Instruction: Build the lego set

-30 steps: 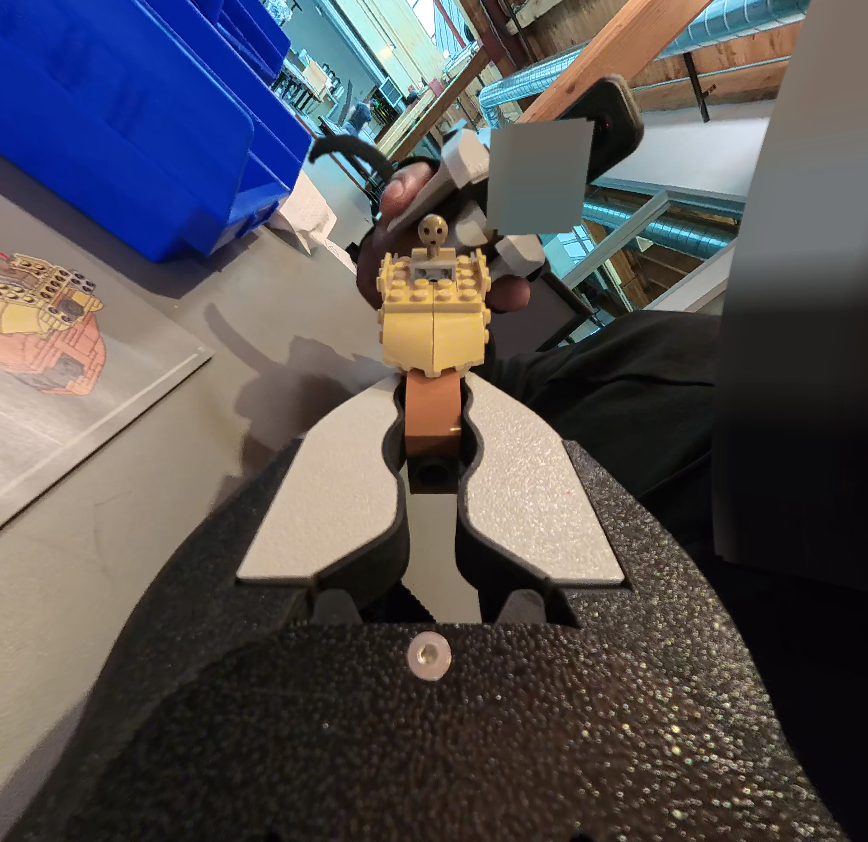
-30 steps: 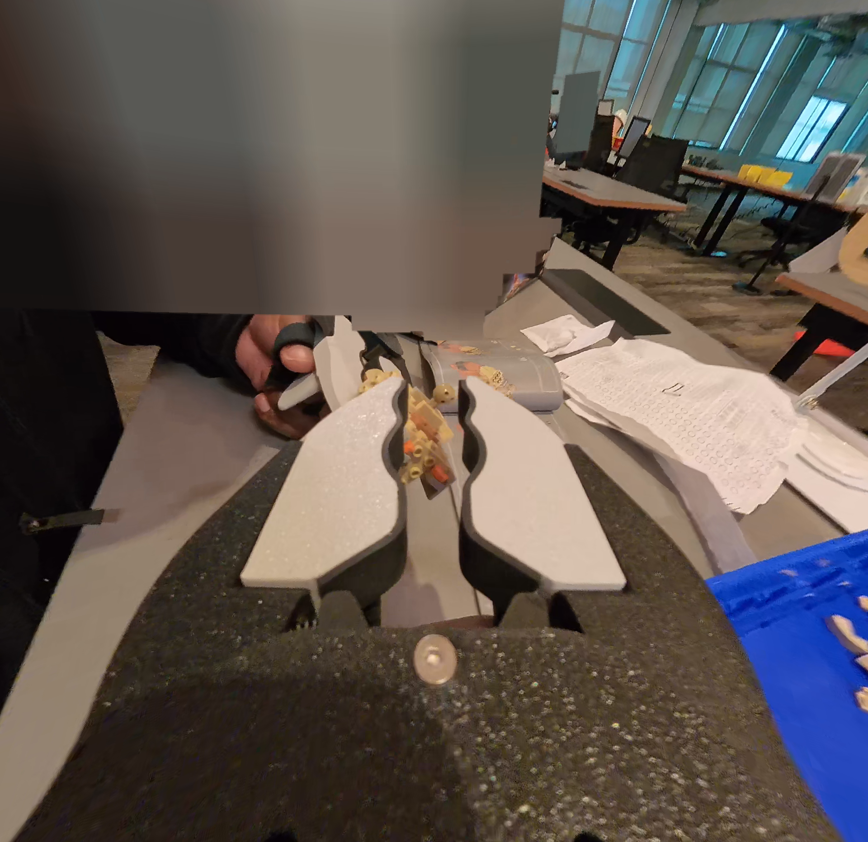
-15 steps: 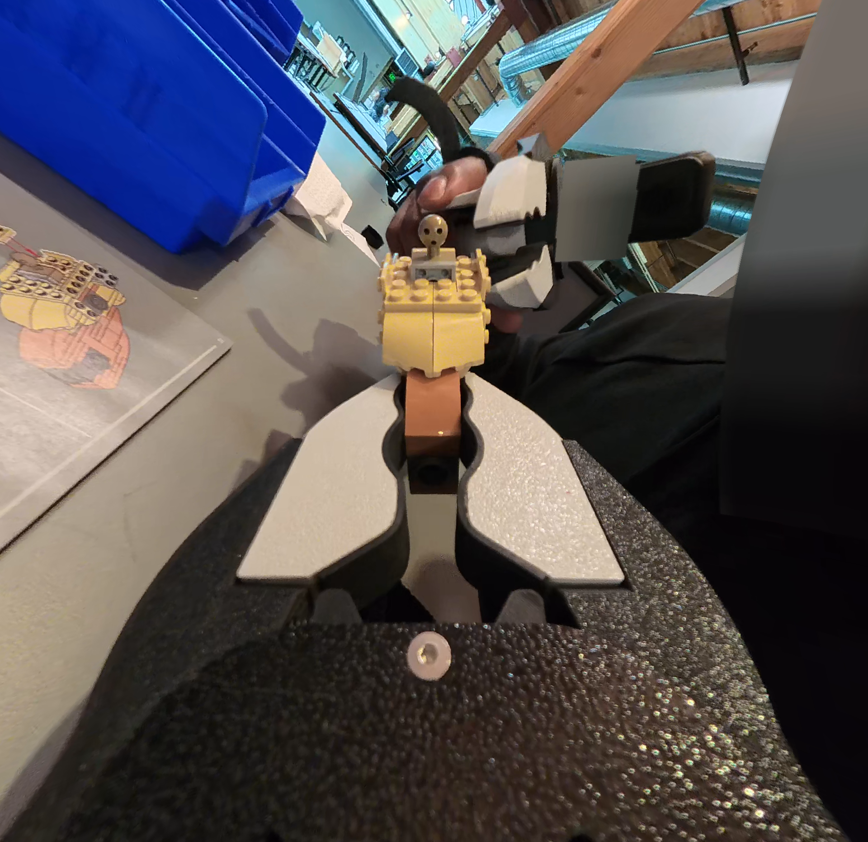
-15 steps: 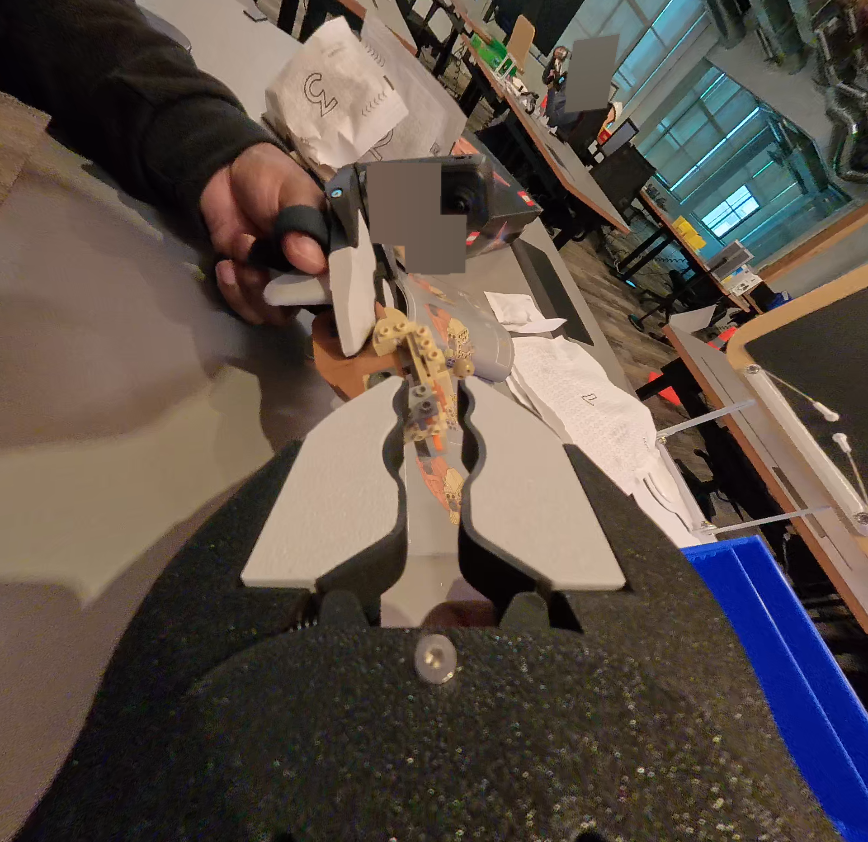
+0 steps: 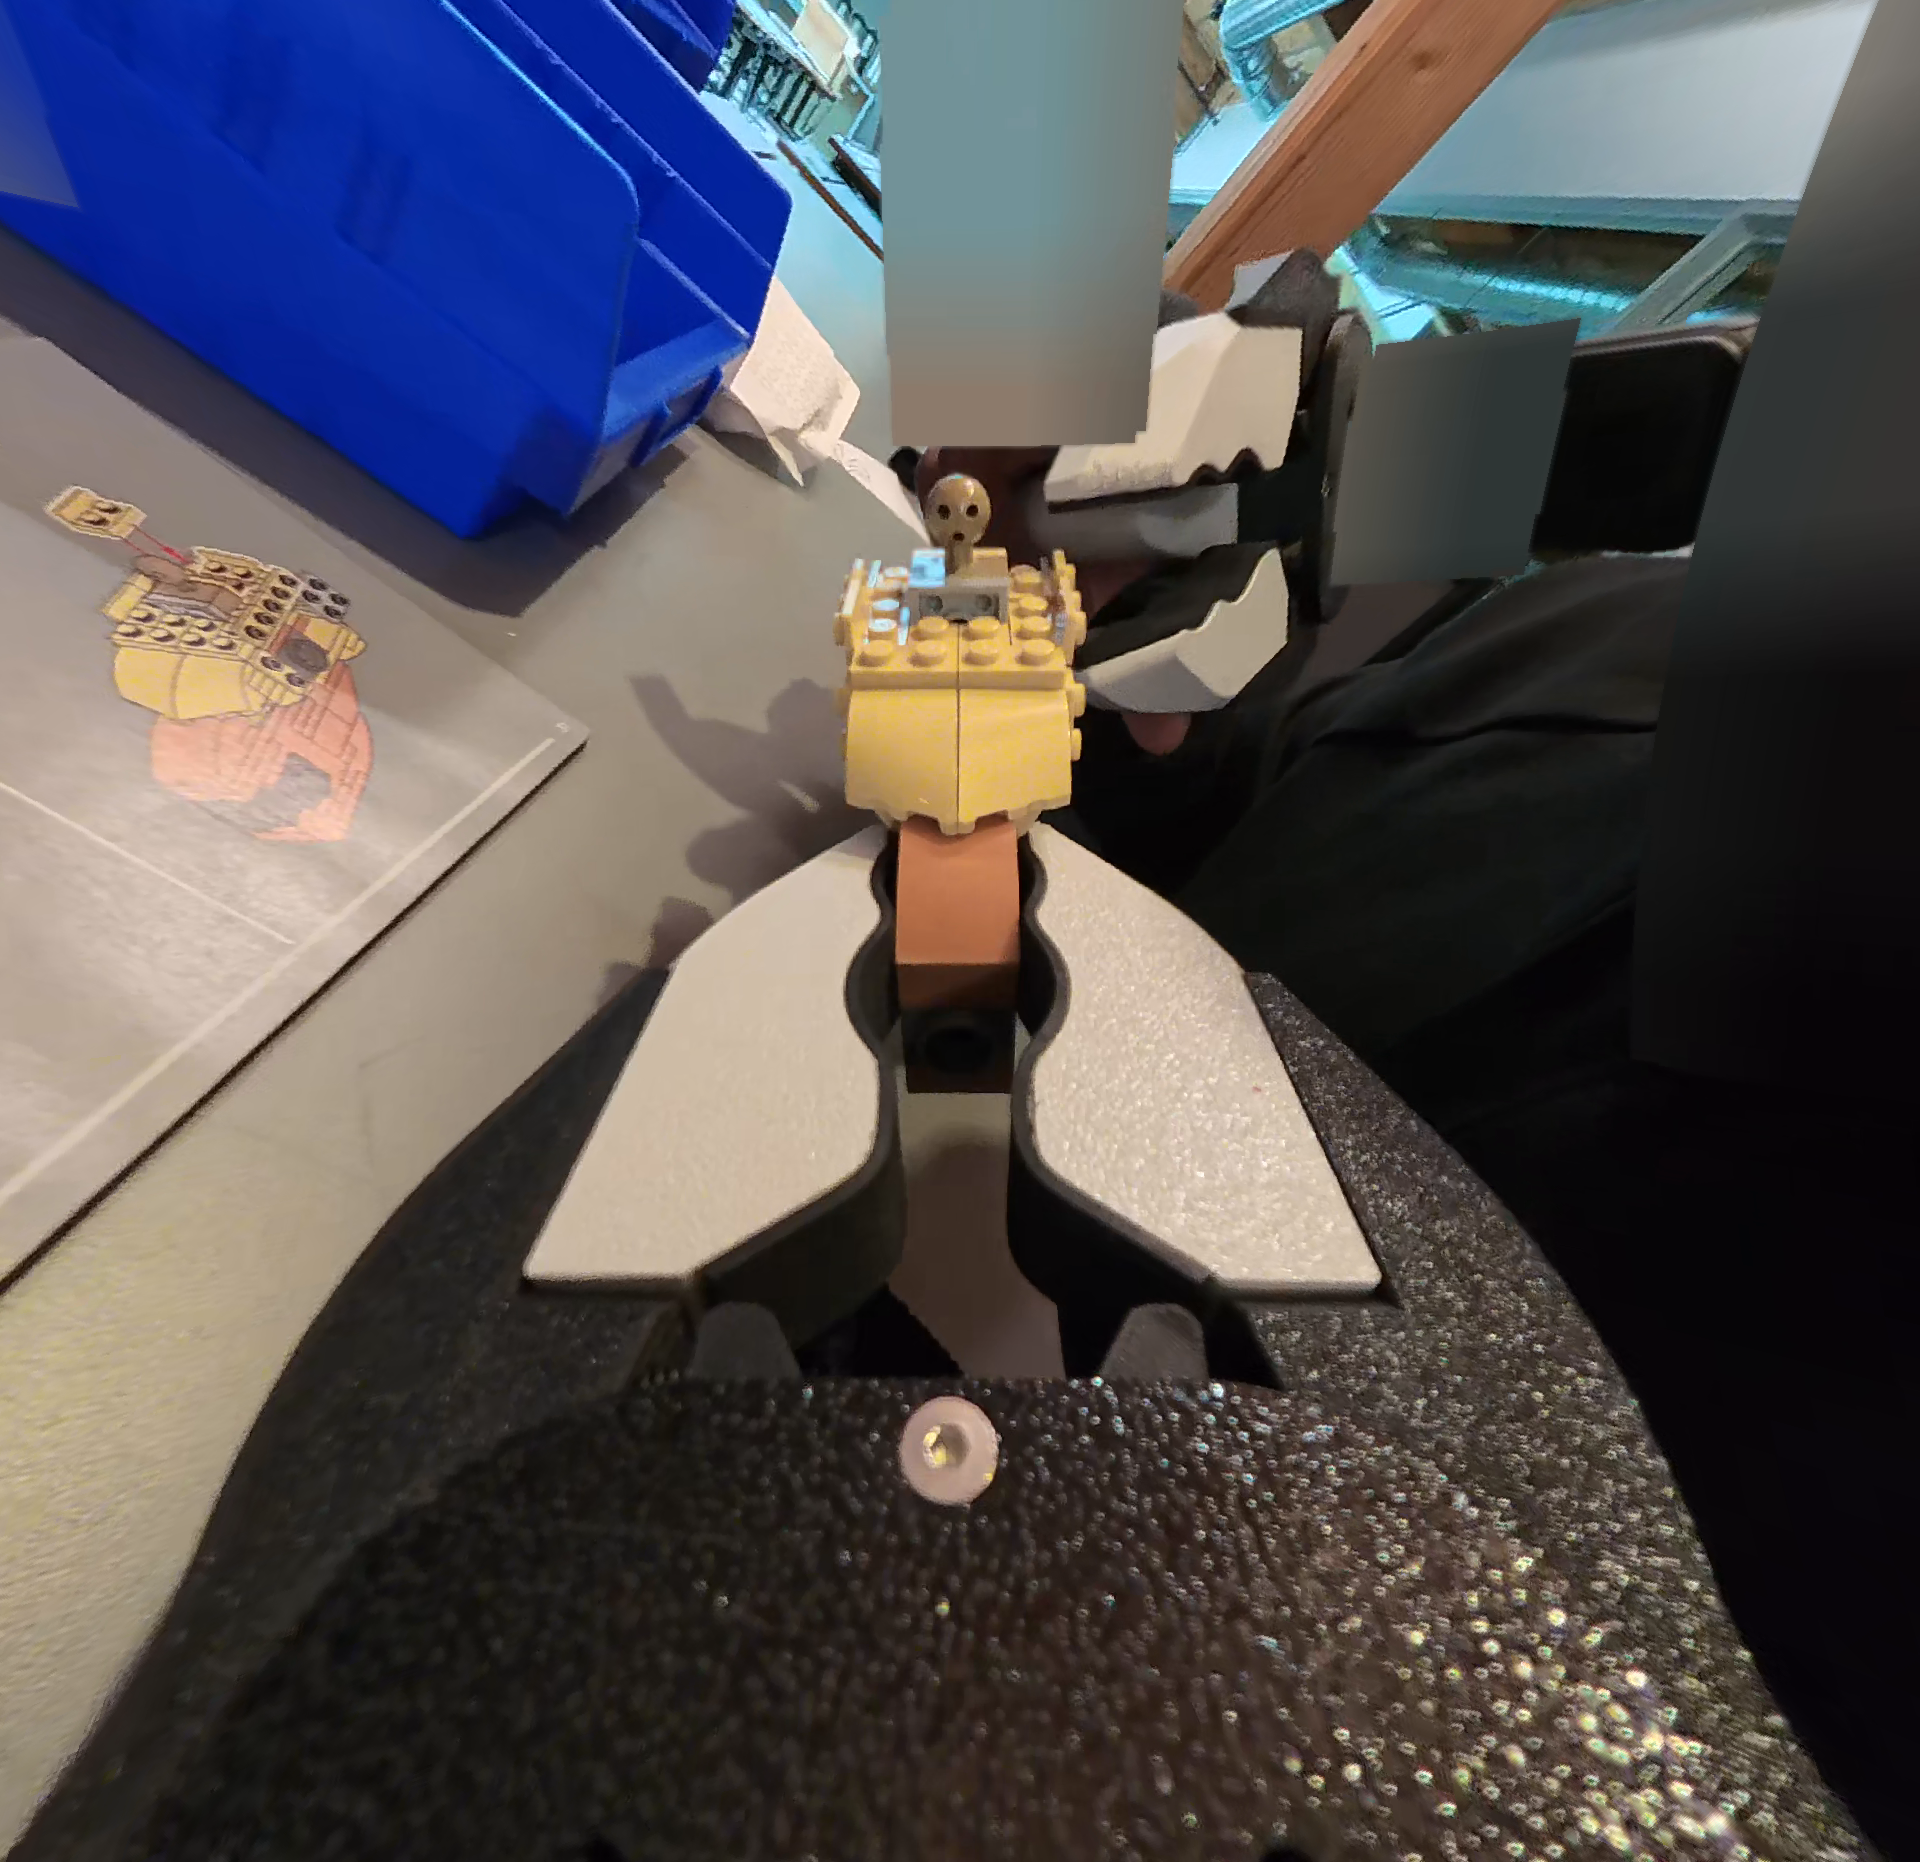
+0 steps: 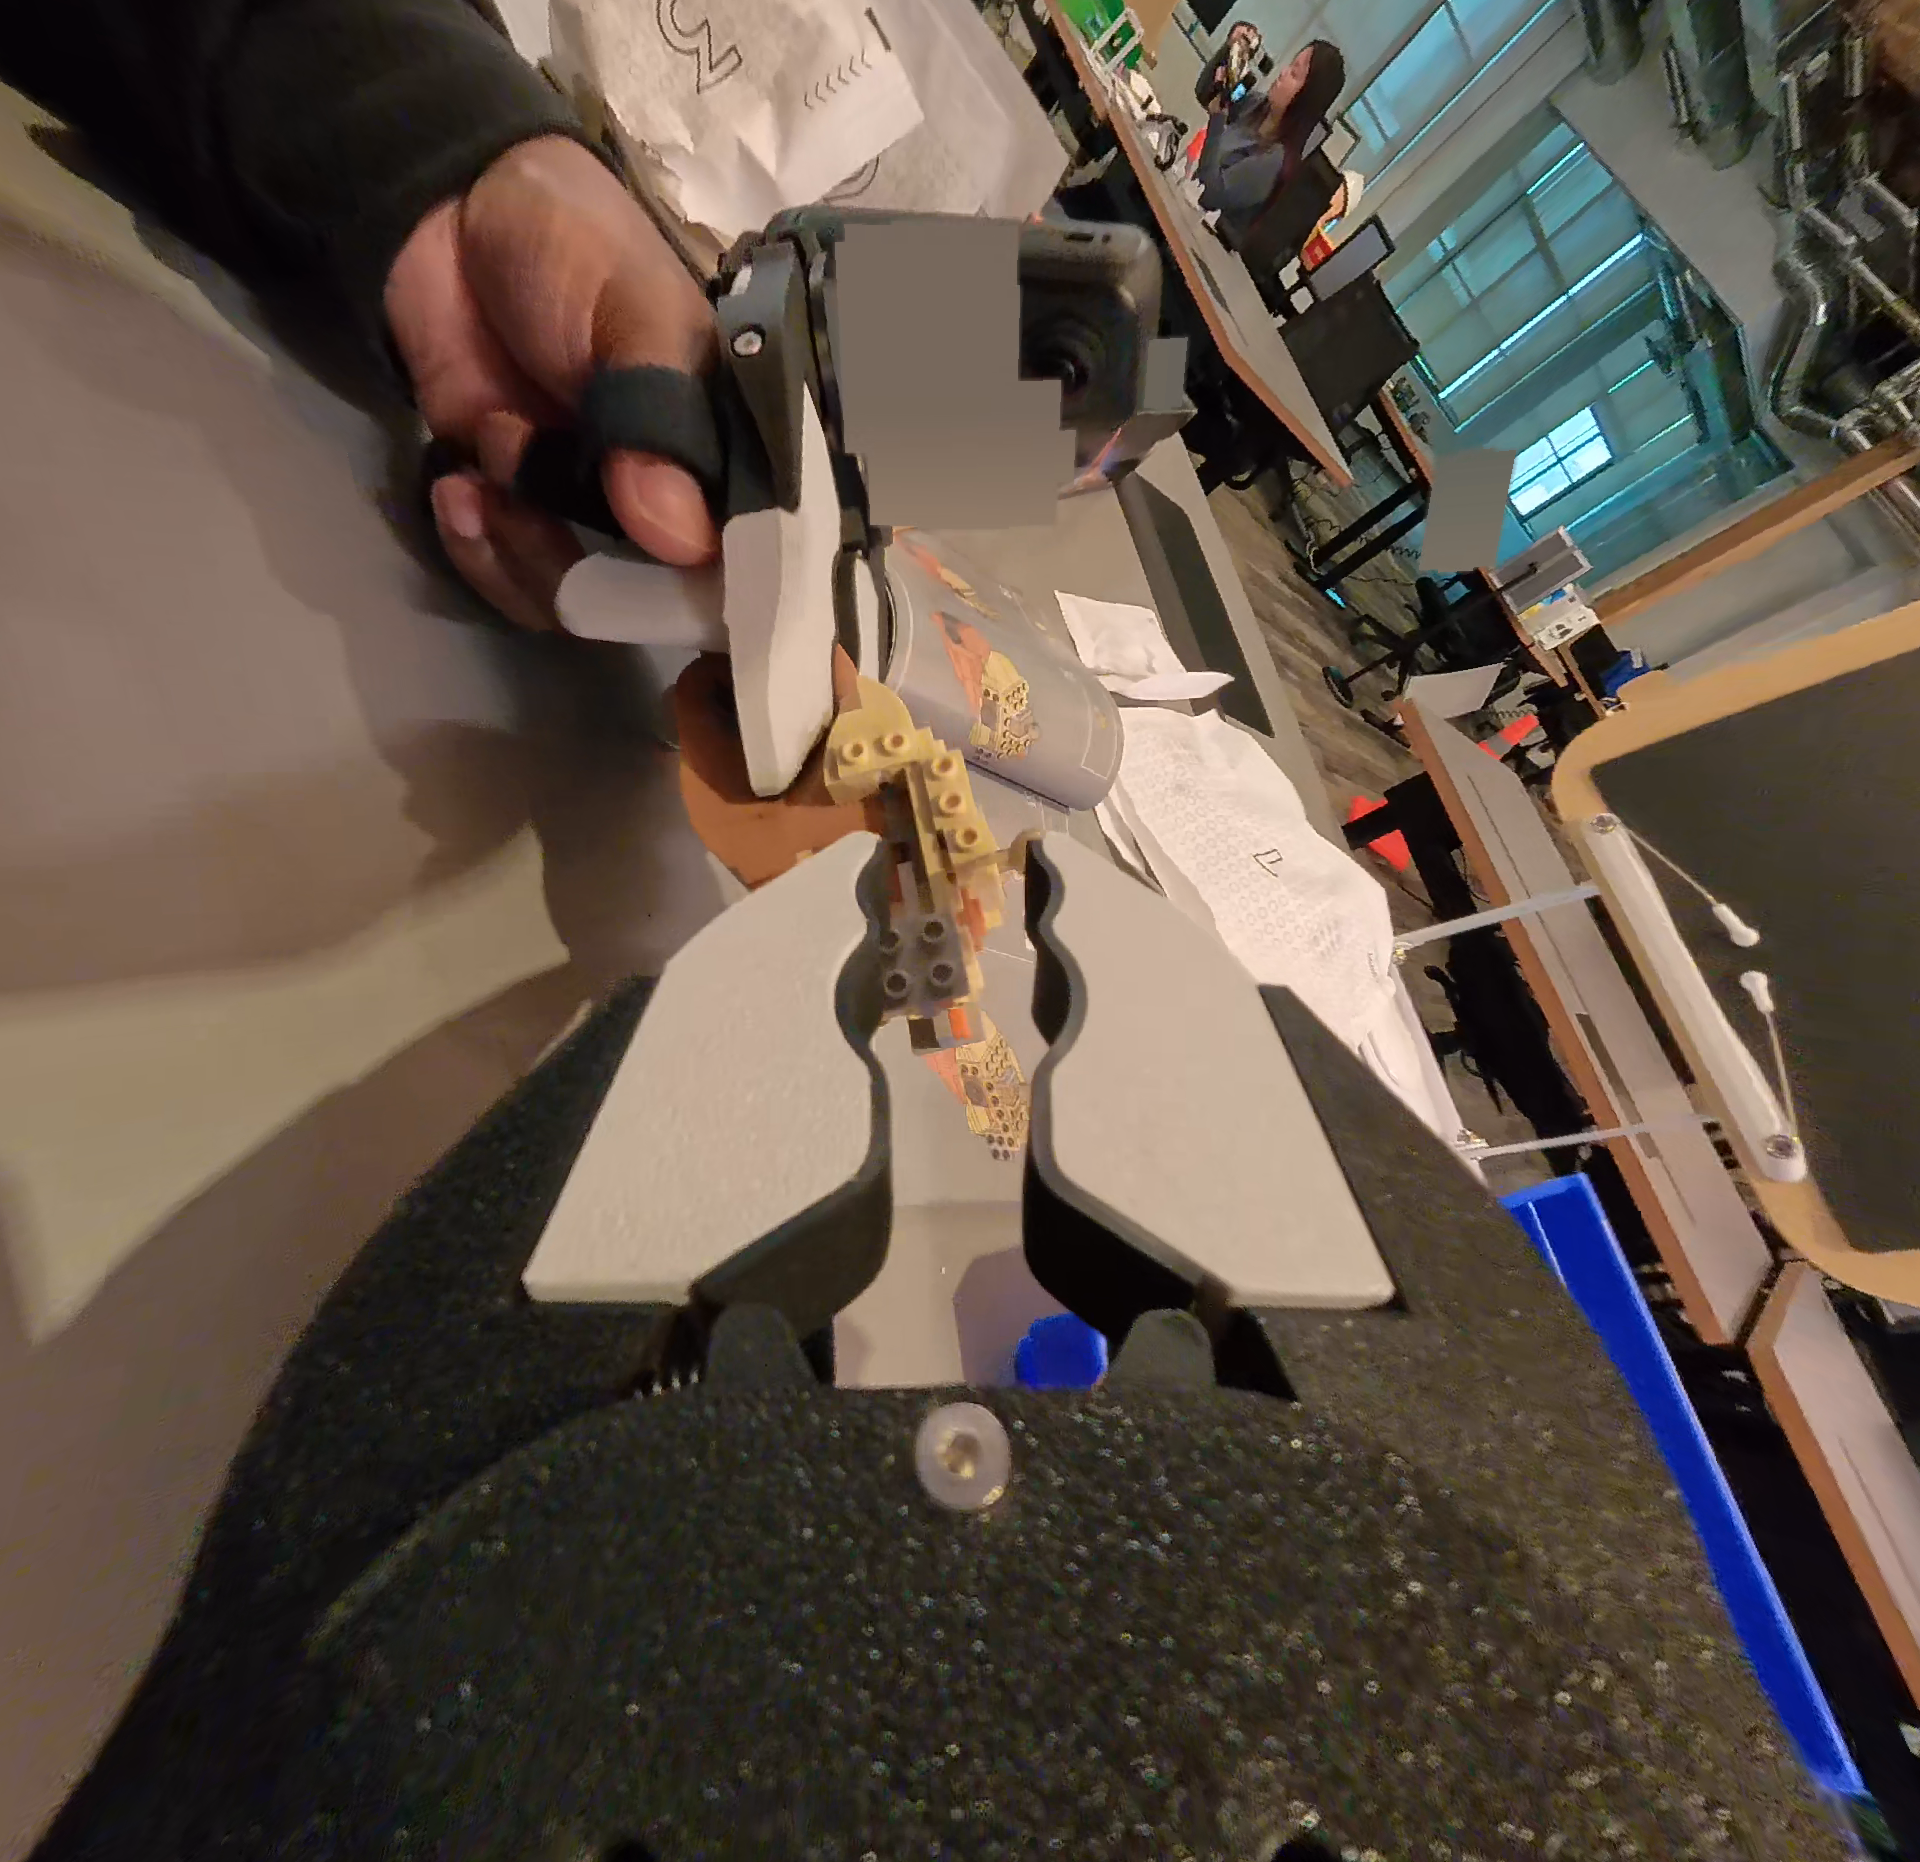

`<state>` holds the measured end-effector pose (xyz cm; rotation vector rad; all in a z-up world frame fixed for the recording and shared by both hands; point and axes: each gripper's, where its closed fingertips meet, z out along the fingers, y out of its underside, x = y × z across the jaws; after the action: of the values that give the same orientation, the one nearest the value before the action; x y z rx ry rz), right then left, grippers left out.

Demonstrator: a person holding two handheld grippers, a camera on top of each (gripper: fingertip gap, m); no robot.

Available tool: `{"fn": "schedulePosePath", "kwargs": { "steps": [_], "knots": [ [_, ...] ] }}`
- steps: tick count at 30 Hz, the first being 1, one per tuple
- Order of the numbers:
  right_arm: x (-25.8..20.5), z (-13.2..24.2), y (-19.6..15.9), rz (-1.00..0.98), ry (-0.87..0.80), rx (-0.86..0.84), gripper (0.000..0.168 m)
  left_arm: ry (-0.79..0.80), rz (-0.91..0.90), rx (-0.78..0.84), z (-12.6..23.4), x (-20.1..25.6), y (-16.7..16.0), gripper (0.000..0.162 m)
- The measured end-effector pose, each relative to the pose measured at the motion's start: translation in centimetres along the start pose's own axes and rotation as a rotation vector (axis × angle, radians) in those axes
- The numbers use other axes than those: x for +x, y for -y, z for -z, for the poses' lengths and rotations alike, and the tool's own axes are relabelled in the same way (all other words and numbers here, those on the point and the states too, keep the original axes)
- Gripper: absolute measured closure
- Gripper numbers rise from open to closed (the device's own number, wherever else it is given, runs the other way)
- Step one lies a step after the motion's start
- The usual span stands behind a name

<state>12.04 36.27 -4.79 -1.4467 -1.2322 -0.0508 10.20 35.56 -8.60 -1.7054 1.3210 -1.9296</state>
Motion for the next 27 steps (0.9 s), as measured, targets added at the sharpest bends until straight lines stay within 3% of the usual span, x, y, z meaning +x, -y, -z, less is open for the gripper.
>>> {"fn": "schedulePosePath", "kwargs": {
  "steps": [27],
  "knots": [
    [-0.8,-1.6,-1.6,0.040,0.024,-0.034,0.156,0.147,-0.023,-0.060,0.2,-1.7,-1.0,0.144]
  ]
}}
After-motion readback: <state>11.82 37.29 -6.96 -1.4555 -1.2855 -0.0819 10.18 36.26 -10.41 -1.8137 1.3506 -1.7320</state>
